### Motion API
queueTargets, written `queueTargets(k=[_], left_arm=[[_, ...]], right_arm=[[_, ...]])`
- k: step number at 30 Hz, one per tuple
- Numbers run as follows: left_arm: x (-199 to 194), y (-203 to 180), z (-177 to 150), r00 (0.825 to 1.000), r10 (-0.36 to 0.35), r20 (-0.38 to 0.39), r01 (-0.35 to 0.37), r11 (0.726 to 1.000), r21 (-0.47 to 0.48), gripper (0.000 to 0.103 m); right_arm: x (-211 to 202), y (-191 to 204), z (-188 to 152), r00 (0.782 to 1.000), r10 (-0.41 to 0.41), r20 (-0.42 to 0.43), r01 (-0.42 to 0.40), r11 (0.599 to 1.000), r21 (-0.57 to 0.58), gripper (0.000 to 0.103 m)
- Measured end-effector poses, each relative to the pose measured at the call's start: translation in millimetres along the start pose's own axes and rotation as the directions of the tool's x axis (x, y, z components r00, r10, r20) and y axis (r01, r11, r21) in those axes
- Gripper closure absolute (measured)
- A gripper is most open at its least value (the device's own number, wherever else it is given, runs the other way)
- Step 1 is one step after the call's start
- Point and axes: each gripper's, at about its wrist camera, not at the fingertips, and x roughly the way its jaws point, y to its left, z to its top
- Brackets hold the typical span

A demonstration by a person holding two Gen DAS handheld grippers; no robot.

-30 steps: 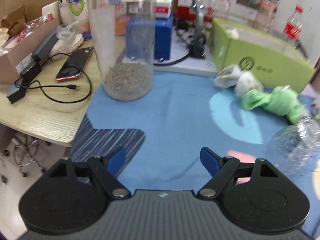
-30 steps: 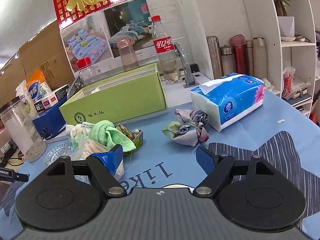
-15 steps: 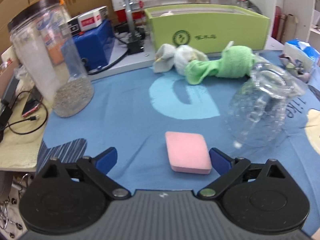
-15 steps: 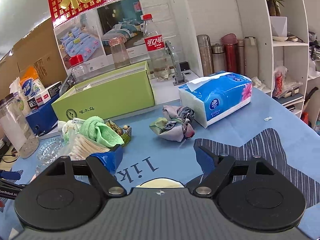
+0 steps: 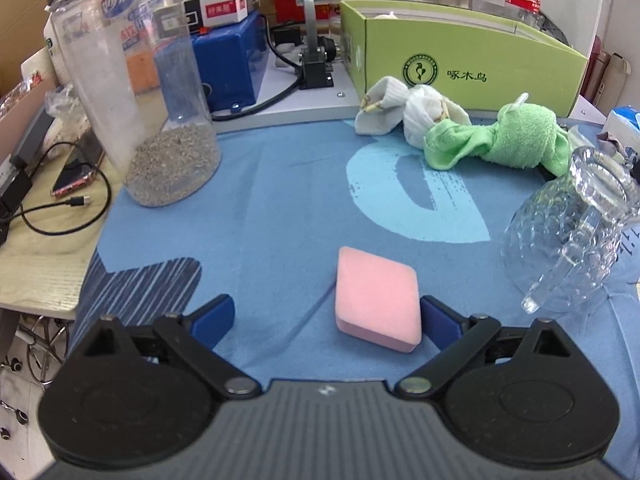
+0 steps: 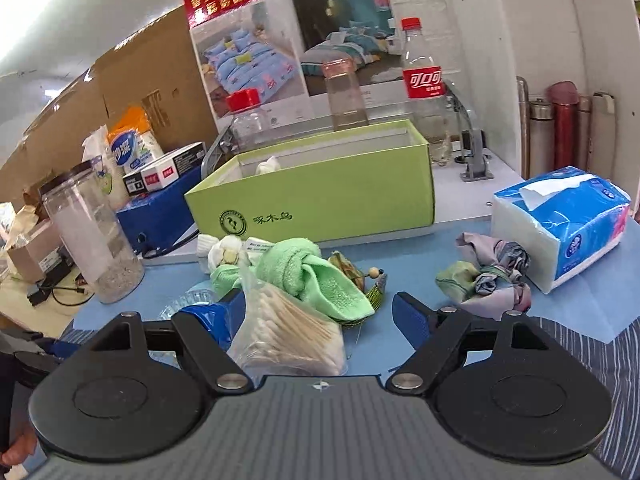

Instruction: Organize soft objects

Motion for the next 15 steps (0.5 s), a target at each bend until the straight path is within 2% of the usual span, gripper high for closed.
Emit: queueTargets(k=[2, 6, 9, 11, 13, 14, 15], left_arm=[[3.1, 1.4, 1.3, 1.000, -0.005, -0.007, 0.005, 1.000, -0.008, 0.006], [5.6, 3.9, 2.3, 1.000, -0.017, -0.014, 0.016, 1.000, -0.023, 0.006], [5.2, 5.1, 2.5, 1.000, -0.015, -0.014, 0.015, 1.000, -0.026, 0.006], [6.4, 5.5, 2.3, 1.000, -0.018, -0.016, 0.018, 0.999, -0.029, 0.006], [6.5, 5.3, 2.6, 1.000, -0.022, -0.016, 0.022, 0.999, -0.030, 0.006], [6.3, 4.2, 2.9, 1.000, -0.025, -0.016, 0.025, 0.999, -0.025, 0.006], [6.1, 2.8, 3.1, 0.999, -0.027, -0.016, 0.027, 0.999, -0.020, 0.006]], right_arm=[[2.7, -3.0, -3.2, 1.000, 0.012, -0.023, -0.011, 1.000, 0.014, 0.036], [8.9, -7.0, -9.9, 0.996, -0.015, -0.090, 0.015, 1.000, 0.000, 0.035], [3.4, -11.9, -24.1, 0.983, -0.105, -0.147, 0.095, 0.993, -0.076, 0.035], [-2.9, -24.6, -35.2, 0.961, -0.208, -0.183, 0.189, 0.975, -0.115, 0.035], [-14.5, -39.4, -40.5, 0.943, -0.281, -0.176, 0.265, 0.958, -0.112, 0.035], [-22.6, -46.3, -39.1, 0.942, -0.295, -0.162, 0.285, 0.955, -0.079, 0.035], [-28.5, -48.2, -36.7, 0.950, -0.280, -0.141, 0.274, 0.960, -0.056, 0.035]])
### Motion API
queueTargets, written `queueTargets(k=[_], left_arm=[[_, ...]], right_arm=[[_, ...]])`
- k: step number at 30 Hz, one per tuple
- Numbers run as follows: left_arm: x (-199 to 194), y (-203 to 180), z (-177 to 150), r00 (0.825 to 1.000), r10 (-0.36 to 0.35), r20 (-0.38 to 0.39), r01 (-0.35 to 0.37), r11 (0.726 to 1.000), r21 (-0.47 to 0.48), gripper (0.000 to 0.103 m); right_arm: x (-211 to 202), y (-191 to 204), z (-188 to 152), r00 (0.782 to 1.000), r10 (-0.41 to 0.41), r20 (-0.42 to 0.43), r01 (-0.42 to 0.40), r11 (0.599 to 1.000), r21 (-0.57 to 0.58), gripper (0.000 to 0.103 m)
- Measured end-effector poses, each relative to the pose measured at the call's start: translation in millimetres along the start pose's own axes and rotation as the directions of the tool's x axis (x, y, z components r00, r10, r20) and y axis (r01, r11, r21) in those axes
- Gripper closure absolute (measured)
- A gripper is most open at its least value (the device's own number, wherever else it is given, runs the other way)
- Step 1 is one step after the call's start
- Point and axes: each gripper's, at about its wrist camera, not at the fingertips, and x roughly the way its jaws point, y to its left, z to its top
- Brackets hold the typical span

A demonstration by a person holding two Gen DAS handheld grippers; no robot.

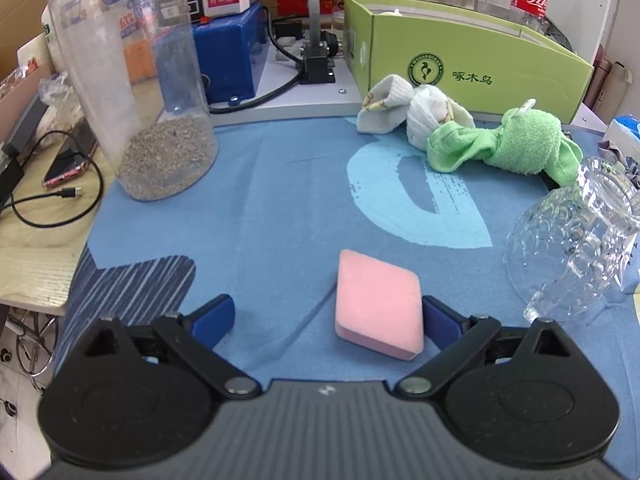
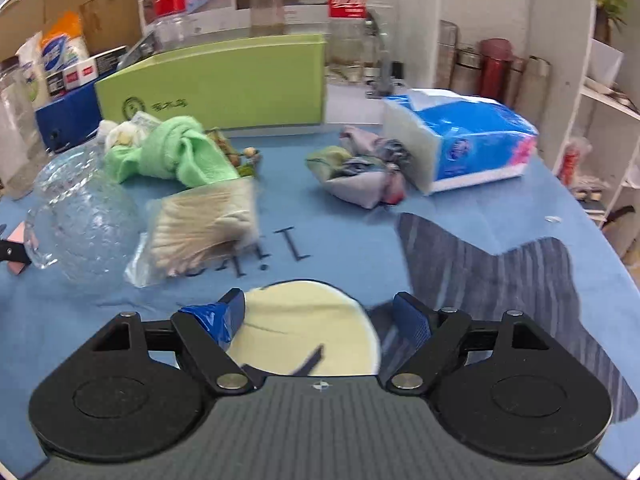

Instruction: Organize soft objects

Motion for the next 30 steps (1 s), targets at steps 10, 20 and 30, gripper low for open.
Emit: queueTargets(k=[10, 20, 30], left_arm=[[-2.8, -7.2, -1.3, 1.000, 0.001, -0.007, -0.001, 1.000, 0.016, 0.006], [2.3, -7.2, 2.3, 1.000, -0.011, -0.011, 0.011, 1.000, 0.010, 0.006], [0.0, -11.6, 1.4, 1.000, -0.019, -0.007, 0.019, 0.999, 0.034, 0.006]], right_arm=[[27.0, 54.3, 43.2, 0.983, 0.180, 0.042, -0.170, 0.970, -0.172, 0.035], [24.5, 10.7, 14.1, 0.987, 0.142, -0.075, -0.148, 0.985, -0.091, 0.034], [-17.4, -32.0, 6.8, 0.997, 0.047, 0.054, -0.052, 0.995, 0.081, 0.033]])
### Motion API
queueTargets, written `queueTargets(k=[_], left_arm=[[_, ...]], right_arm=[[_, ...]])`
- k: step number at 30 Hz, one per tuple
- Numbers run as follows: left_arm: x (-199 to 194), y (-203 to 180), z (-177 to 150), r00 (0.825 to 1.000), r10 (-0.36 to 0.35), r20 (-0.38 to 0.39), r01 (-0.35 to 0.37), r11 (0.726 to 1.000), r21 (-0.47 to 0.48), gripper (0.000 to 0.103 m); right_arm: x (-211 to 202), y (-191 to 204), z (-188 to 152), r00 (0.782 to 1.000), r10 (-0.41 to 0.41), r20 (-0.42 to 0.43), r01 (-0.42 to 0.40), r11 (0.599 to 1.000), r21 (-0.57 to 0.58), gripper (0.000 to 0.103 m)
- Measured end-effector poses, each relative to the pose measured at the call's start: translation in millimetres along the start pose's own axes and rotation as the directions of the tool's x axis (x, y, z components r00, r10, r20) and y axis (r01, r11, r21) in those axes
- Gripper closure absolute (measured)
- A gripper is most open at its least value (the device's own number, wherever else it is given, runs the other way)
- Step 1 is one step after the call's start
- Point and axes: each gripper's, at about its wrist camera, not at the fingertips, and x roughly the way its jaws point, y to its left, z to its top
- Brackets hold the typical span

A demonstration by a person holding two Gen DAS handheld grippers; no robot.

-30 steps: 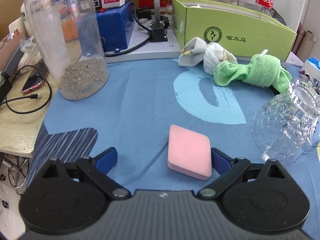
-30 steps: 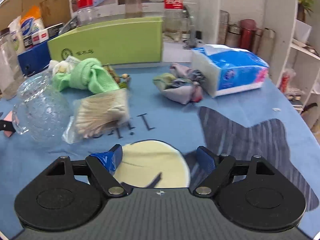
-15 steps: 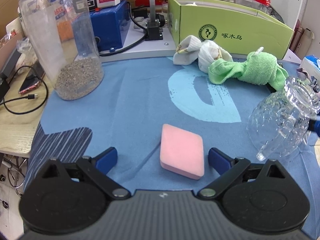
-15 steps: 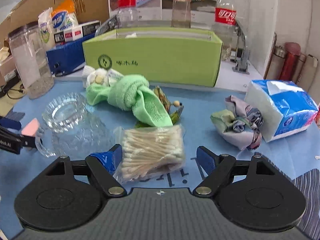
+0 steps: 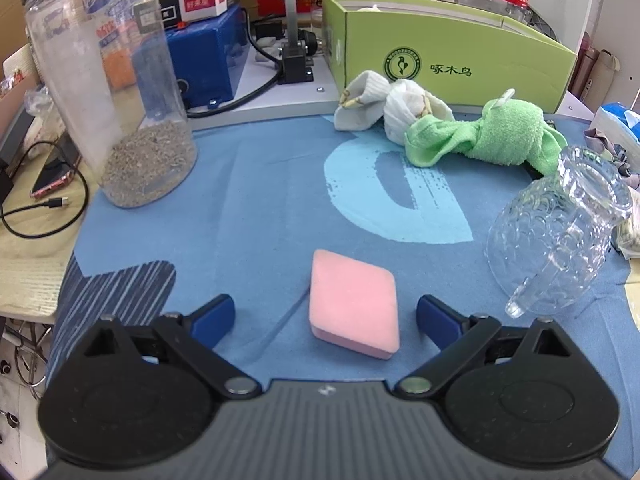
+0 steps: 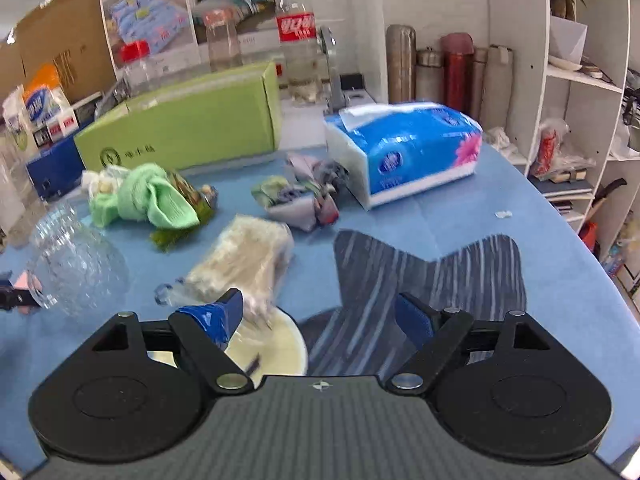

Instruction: Organize soft objects

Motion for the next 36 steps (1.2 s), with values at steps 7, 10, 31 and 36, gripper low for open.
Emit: queueTargets(k=[7, 10, 31, 36], left_arm=[[-2.0, 0.8, -3.2, 1.000, -0.021, 0.006, 0.021, 1.000, 0.007, 0.006], [-1.0, 0.6, -4.2, 0.999, -0.031, 0.020, 0.030, 0.999, 0.015, 0.005], [-18.2, 11.8, -12.8, 0.994, -0.059, 0.090, 0.059, 0.998, 0.000, 0.065], [-43.6, 19.8, 4.3, 0.987, -0.095, 0.133, 0.098, 0.995, -0.018, 0.065]], right_arm=[[61.1, 48.9, 8.0, 0.996, -0.064, -0.063, 0.060, 0.995, -0.077, 0.033], [65.3, 52.5, 1.6, 0.994, -0.092, -0.052, 0.086, 0.990, -0.114, 0.032], [38.7, 33.4, -14.8, 0.999, -0.007, 0.035, 0.010, 0.996, -0.089, 0.071], [6.4, 27.2, 2.1, 0.992, 0.077, 0.098, -0.070, 0.994, -0.079, 0.071]])
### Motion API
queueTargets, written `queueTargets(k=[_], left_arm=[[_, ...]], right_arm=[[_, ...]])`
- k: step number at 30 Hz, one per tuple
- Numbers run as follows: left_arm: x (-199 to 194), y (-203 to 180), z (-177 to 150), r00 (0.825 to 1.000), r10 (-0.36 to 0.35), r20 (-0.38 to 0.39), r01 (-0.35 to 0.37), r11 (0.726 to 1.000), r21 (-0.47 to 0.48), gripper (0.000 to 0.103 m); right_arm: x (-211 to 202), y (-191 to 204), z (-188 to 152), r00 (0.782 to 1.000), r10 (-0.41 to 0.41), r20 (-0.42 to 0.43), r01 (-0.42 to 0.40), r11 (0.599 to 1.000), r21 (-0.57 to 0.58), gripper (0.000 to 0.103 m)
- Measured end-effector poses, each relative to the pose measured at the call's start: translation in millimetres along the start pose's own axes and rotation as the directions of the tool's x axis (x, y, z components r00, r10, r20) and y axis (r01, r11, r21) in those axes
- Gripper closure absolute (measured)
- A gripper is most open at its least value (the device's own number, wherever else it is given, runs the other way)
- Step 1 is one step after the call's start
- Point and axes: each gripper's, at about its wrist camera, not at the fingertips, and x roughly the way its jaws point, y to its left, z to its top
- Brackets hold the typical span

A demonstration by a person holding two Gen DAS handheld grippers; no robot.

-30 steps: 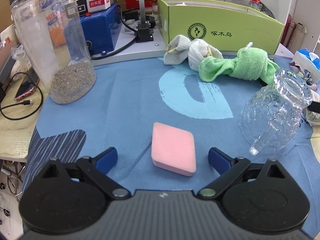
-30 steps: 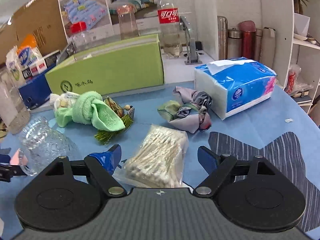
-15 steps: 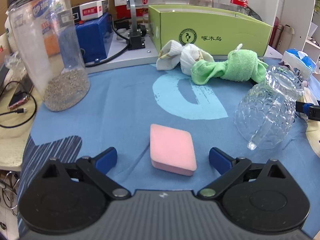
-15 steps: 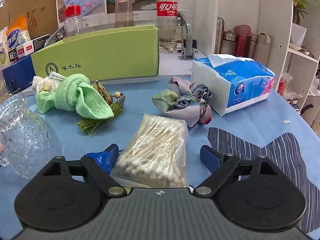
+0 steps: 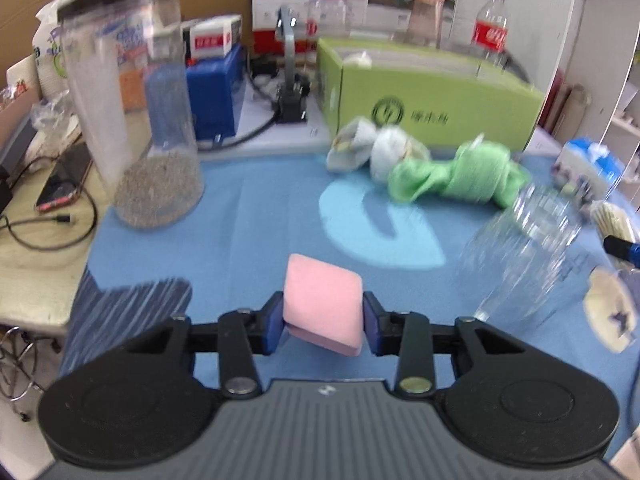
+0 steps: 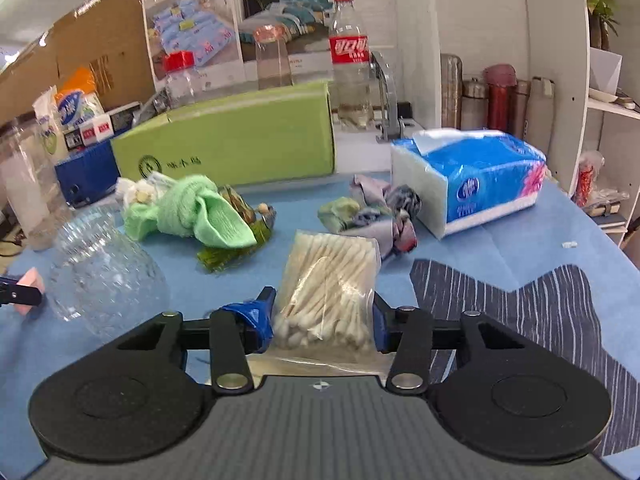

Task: Organize soft objects
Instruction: 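Carry sponge and swab bag over the green box and open both grippers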

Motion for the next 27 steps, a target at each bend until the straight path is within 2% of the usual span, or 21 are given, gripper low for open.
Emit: queueTargets(k=[3, 5, 8, 13, 18, 20, 21, 22, 23, 27], left_arm=[[-8.4, -5.6, 37.0, 0.996, -0.011, 0.084, 0.009, 1.000, 0.017, 0.065], [-4.7, -13.7, 68.0, 0.990, -0.027, 0.136, 0.023, 0.999, 0.034, 0.065], [13.0, -25.9, 117.5, 0.983, -0.043, 0.176, 0.034, 0.998, 0.053, 0.065], [60.5, -48.1, 188.8, 0.981, -0.032, 0.190, 0.016, 0.996, 0.087, 0.065], [119.3, -60.8, 223.4, 0.991, 0.005, 0.137, -0.021, 0.993, 0.114, 0.064], [139.3, -61.6, 228.7, 0.995, 0.002, 0.104, -0.014, 0.993, 0.114, 0.058], [146.9, -61.9, 230.1, 0.996, 0.007, 0.086, -0.016, 0.994, 0.112, 0.031], [151.8, -62.5, 230.0, 0.997, 0.014, 0.082, -0.022, 0.994, 0.107, 0.017], [152.8, -62.7, 229.0, 0.995, 0.012, 0.094, -0.022, 0.994, 0.106, 0.018], [148.5, -62.5, 225.2, 0.994, 0.000, 0.112, -0.013, 0.994, 0.110, 0.016]], right_arm=[[-6.1, 3.3, 38.1, 0.993, 0.035, 0.112, -0.032, 0.999, -0.028, 0.071], [4.5, 6.9, 70.8, 0.984, 0.064, 0.165, -0.054, 0.997, -0.062, 0.071], [35.1, 14.9, 115.7, 0.976, 0.089, 0.198, -0.068, 0.991, -0.113, 0.071], [106.5, 29.4, 169.0, 0.980, 0.111, 0.162, -0.086, 0.984, -0.154, 0.070], [169.5, 39.4, 181.6, 0.990, 0.122, 0.064, -0.109, 0.977, -0.182, 0.067], [192.0, 42.4, 179.7, 0.994, 0.111, 0.010, -0.107, 0.978, -0.180, 0.067], [200.3, 43.8, 178.9, 0.995, 0.094, -0.020, -0.096, 0.980, -0.176, 0.065], [209.2, 45.7, 178.9, 0.996, 0.063, -0.060, -0.073, 0.982, -0.174, 0.064], [213.3, 46.8, 177.6, 0.996, 0.050, -0.080, -0.064, 0.982, -0.179, 0.063], [205.0, 45.4, 178.7, 0.998, 0.060, -0.017, -0.062, 0.985, -0.161, 0.057]])
